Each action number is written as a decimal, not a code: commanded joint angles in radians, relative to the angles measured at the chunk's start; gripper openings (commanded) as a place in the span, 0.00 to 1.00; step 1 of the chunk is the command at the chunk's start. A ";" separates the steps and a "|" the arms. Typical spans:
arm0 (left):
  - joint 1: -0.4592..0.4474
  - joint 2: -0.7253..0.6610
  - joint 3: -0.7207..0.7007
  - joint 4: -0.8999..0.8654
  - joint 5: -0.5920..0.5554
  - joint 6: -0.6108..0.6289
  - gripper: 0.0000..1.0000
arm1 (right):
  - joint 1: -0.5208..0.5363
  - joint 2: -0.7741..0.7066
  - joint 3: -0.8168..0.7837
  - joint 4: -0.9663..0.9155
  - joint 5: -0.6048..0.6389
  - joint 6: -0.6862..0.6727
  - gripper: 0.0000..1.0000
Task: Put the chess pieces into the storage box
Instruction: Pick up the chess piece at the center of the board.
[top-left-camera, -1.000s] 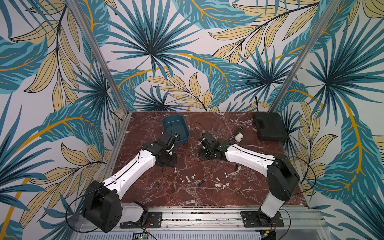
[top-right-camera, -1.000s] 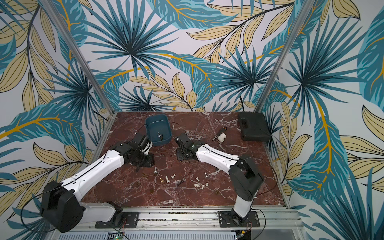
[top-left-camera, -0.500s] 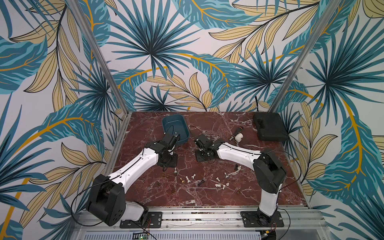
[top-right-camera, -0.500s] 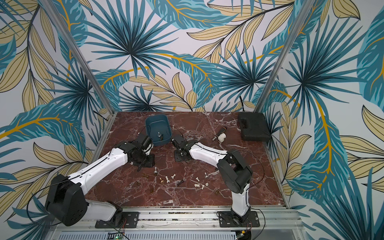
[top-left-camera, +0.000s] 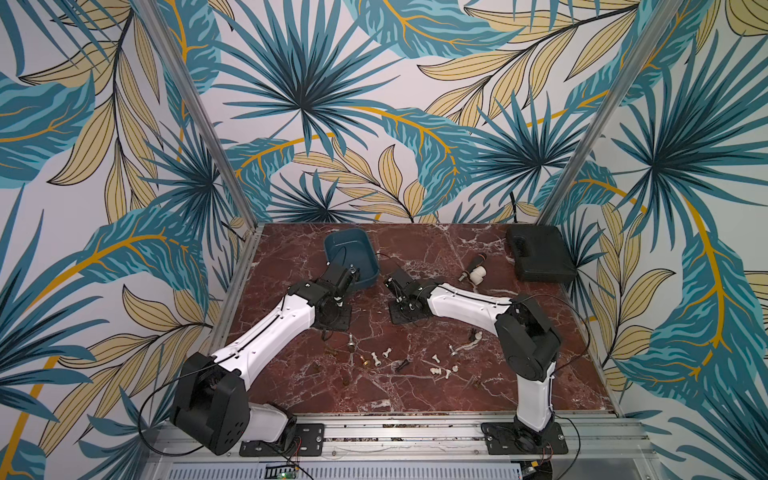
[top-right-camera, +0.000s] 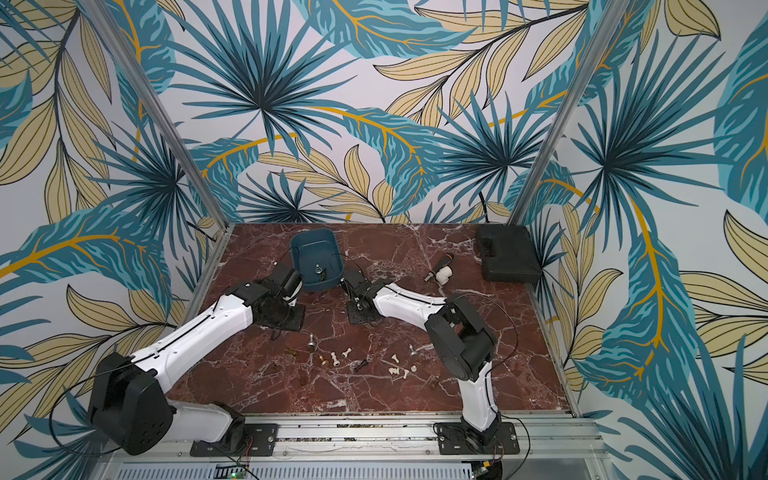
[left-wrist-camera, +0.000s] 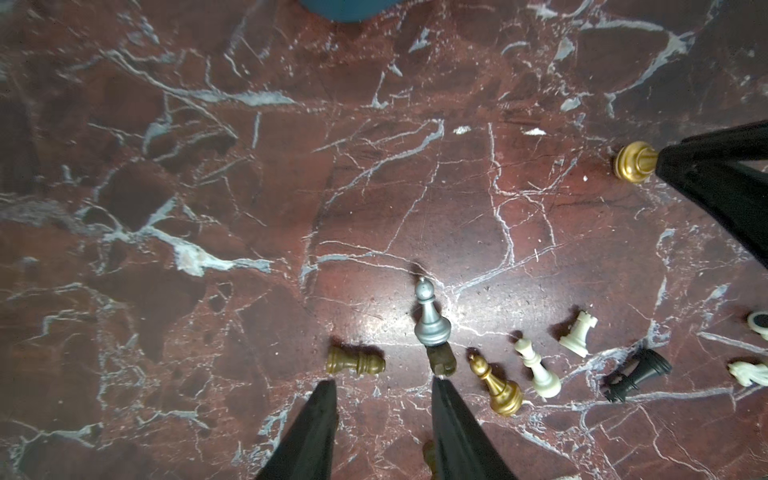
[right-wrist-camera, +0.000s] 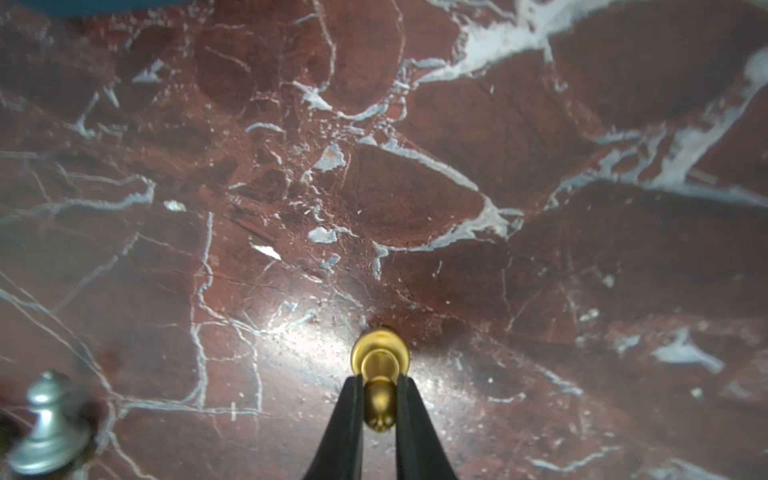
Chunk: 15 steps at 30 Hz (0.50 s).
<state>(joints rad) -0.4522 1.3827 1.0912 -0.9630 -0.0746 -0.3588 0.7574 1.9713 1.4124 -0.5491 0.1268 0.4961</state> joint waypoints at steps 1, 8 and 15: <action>0.011 -0.044 0.044 -0.027 -0.059 0.030 0.42 | 0.006 -0.015 0.040 -0.060 0.024 -0.027 0.08; 0.086 -0.113 0.059 -0.032 -0.115 0.034 0.41 | 0.005 -0.006 0.261 -0.198 0.005 -0.112 0.07; 0.162 -0.159 0.026 0.020 -0.105 0.071 0.41 | 0.002 0.307 0.845 -0.402 -0.039 -0.212 0.07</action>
<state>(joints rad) -0.3046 1.2366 1.1294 -0.9718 -0.1688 -0.3176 0.7574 2.1521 2.1242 -0.8143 0.1097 0.3489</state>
